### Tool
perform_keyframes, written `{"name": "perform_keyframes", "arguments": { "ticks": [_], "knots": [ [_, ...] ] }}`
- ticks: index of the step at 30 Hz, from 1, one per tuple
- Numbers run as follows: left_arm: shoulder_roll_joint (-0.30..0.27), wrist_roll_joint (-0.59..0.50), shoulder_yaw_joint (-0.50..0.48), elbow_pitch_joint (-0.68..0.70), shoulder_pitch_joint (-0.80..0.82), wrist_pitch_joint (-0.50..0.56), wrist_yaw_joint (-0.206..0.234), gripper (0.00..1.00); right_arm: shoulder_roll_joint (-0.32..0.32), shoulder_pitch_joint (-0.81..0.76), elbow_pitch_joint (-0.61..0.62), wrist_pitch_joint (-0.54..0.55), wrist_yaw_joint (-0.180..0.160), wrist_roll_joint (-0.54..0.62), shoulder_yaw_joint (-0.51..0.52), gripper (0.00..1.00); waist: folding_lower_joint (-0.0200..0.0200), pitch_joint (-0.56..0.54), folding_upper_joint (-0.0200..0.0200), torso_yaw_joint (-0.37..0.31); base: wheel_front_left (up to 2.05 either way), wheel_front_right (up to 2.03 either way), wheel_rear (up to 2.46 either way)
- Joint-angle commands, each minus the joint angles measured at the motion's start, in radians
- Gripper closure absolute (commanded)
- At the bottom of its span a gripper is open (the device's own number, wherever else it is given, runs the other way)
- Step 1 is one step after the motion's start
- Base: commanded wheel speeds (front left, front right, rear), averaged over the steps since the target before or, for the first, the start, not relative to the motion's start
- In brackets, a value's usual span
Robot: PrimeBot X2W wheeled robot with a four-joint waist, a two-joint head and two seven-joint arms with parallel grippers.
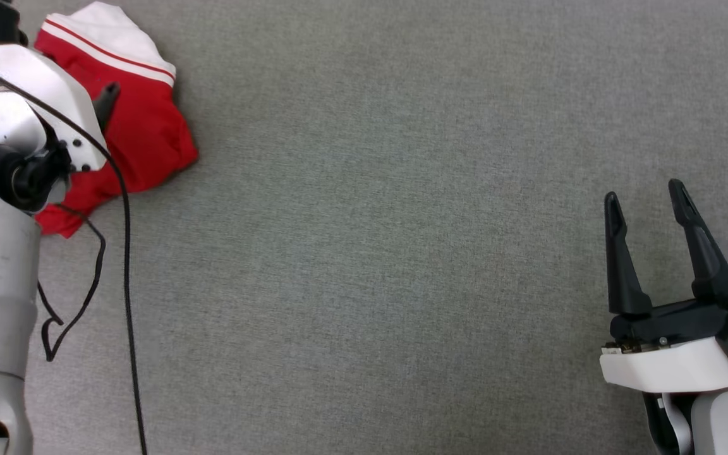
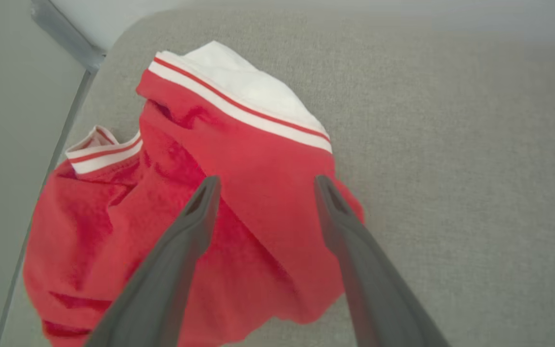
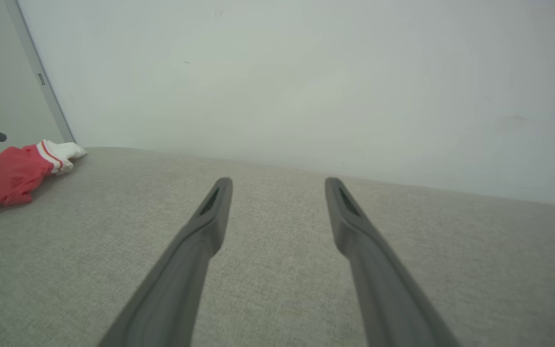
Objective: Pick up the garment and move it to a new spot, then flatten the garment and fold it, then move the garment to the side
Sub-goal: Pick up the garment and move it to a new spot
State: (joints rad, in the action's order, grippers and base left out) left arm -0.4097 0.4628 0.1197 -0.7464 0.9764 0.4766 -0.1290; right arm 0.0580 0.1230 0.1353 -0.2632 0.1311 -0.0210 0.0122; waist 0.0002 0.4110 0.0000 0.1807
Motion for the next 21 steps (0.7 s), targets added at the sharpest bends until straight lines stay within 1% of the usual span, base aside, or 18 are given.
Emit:
{"name": "perform_keyframes", "arguments": {
  "ticks": [1,4,8,11,15,18,19,20,21],
  "knots": [
    [-0.019,0.023,0.035,-0.002,0.008,0.059,0.0,0.0,0.007,0.021,0.004,-0.002,-0.001,0.001,-0.002,0.0,-0.0002,0.021,0.0,-0.012,0.0,0.0,0.0],
    [-0.051,0.064,0.078,-0.01,0.011,0.145,0.0,0.0,0.008,0.033,0.008,-0.002,-0.001,0.0,-0.002,0.0,-0.0002,0.043,0.0,-0.026,0.0,0.0,0.0],
    [-0.07,0.112,0.122,-0.028,0.001,0.239,0.0,0.0,0.009,0.049,0.01,-0.002,-0.001,0.0,-0.002,0.0,-0.0002,0.068,0.0,-0.045,0.0,0.0,0.0],
    [-0.081,0.136,0.157,-0.041,-0.015,0.288,0.0,0.0,0.008,0.052,0.012,-0.002,-0.001,-0.002,0.001,0.0,-0.0002,0.083,0.0,-0.054,0.0,0.0,0.0],
    [-0.074,0.167,0.215,-0.045,-0.039,0.315,-0.001,0.0,0.007,0.055,0.01,-0.002,-0.001,-0.004,0.004,0.0,-0.0002,0.093,0.0,-0.06,0.0,0.0,0.0],
    [-0.068,0.193,0.234,-0.05,-0.038,0.284,-0.001,0.0,0.006,0.059,0.006,-0.002,-0.001,-0.005,0.006,0.0,-0.0002,0.095,0.0,-0.061,0.0,0.0,0.0],
    [-0.069,0.2,0.233,-0.05,-0.03,0.261,-0.001,0.4,0.006,0.059,0.004,-0.002,-0.001,-0.006,0.004,0.0,-0.0002,0.095,0.0,-0.061,0.0,0.0,0.0],
    [-0.076,0.199,0.235,-0.05,-0.019,0.235,-0.001,0.74,0.006,0.061,0.003,-0.002,-0.001,-0.007,0.003,0.0,-0.0002,0.093,0.0,-0.061,0.0,0.0,0.0],
    [-0.083,0.196,0.246,-0.049,-0.01,0.218,-0.001,1.0,0.005,0.063,0.001,-0.002,-0.001,-0.008,0.002,0.0,-0.0002,0.091,0.0,-0.062,0.0,0.0,0.0]
  ]
}}
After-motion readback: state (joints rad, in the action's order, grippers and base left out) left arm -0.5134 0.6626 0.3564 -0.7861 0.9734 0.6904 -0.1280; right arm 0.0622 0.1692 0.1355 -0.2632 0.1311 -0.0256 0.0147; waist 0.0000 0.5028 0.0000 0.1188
